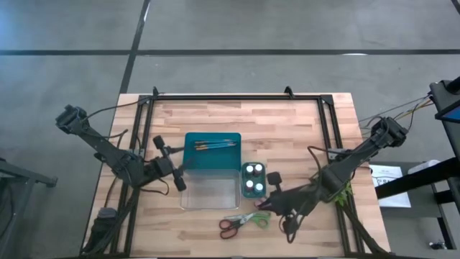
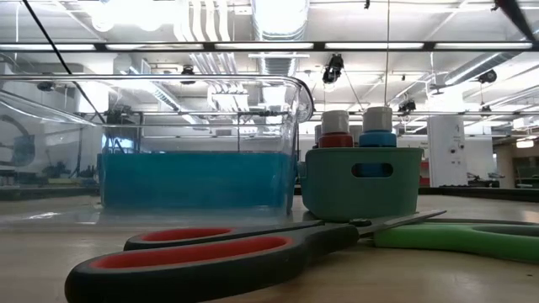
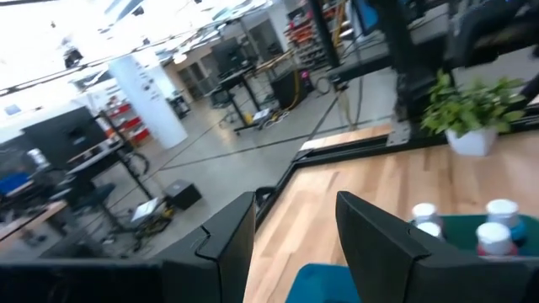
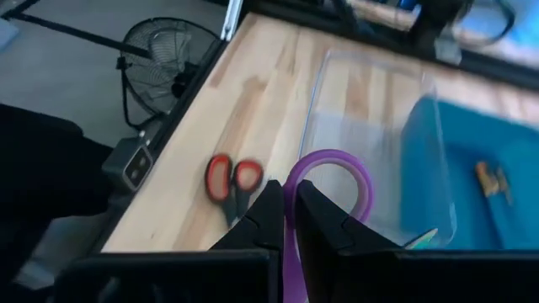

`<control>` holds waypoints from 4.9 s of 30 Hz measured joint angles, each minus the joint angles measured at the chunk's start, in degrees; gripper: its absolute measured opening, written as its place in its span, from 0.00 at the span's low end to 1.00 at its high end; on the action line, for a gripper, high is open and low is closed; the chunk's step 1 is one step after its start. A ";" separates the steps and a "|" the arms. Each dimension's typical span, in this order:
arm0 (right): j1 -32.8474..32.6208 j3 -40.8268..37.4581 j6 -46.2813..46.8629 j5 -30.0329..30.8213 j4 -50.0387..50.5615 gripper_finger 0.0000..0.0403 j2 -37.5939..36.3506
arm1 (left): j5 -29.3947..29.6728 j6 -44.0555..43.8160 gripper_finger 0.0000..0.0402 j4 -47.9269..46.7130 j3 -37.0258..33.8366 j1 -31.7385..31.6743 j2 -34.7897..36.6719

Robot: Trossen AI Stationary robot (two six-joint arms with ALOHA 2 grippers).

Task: Pick & Place Paint Supplies
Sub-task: Put the violet scissors into the transparent bin, then put the green scissors into the transparent bin

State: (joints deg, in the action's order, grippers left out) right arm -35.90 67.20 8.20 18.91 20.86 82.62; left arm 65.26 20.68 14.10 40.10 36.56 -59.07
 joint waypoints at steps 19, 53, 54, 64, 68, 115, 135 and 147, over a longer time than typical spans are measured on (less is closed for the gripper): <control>6.09 14.81 -19.53 -0.07 -2.68 0.02 8.47 | 24.76 -2.46 0.43 -5.21 -0.04 9.24 0.09; 20.00 -0.19 -42.45 -35.36 -60.63 0.02 11.27 | 24.76 -5.67 0.43 -9.10 -0.15 9.53 0.09; 20.35 -1.34 -42.57 -36.50 -62.71 0.02 11.29 | 24.76 -6.03 0.43 -9.52 -0.15 9.53 0.09; 24.93 -10.37 -39.04 -41.17 -82.05 0.02 15.13 | 24.76 -6.15 0.43 -9.76 -0.17 9.48 0.09; 26.07 -9.80 -38.62 -41.46 -82.69 0.02 18.65 | 24.76 -6.18 0.43 -9.73 -0.16 9.48 0.09; 27.69 -2.51 -32.15 -43.04 -69.28 0.02 29.67 | 24.76 -6.13 0.43 -9.70 -0.15 9.48 0.09; 28.70 0.36 -30.63 -43.08 -63.32 0.03 31.66 | 24.76 -6.02 0.43 -9.70 -0.15 9.48 0.09; 28.82 0.86 -26.94 -41.98 -62.99 0.39 31.38 | 24.74 -6.13 0.43 -9.69 -0.15 9.49 0.09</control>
State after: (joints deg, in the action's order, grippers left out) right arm -7.08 68.07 -18.74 -23.07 -42.12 113.99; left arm 90.00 14.55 4.41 39.94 46.05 -58.98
